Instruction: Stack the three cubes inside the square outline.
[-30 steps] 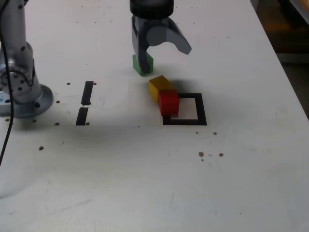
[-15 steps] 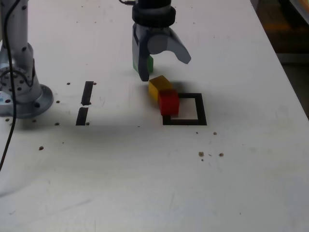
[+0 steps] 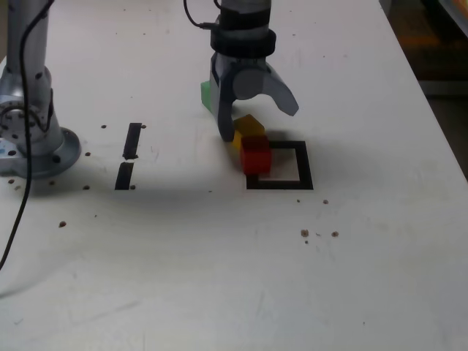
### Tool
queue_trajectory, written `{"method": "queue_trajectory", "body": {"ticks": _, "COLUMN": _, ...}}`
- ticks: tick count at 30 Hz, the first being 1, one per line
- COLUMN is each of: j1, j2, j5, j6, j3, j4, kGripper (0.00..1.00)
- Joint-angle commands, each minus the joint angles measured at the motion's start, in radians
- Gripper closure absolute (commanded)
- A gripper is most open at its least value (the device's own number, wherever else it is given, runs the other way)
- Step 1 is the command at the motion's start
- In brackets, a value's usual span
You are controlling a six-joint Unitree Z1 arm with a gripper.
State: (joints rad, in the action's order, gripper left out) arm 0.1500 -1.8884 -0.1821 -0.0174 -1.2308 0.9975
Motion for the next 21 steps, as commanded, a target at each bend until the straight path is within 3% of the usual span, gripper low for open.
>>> {"method": "queue_trajectory", "body": {"ticks": 1, "j1": -0.001, "j2": -0.005, "j5": -0.002, "j6": 0.001, "j3": -0.003, "j4": 0.000, "kGripper": 0.06}}
{"method": "queue_trajectory", "body": {"ticks": 10, "j1": -0.001, "j2": -0.024, "j5": -0.017, "j6": 0.007, "j3": -0.004, "j4": 0.005, "kGripper": 0.18}}
{"method": "queue_trajectory", "body": {"ticks": 21, "j1": -0.001, "j2": -0.023, "j5": -0.023, "j6": 0.035, "j3": 0.007, "j4": -0.019, "kGripper": 0.65}}
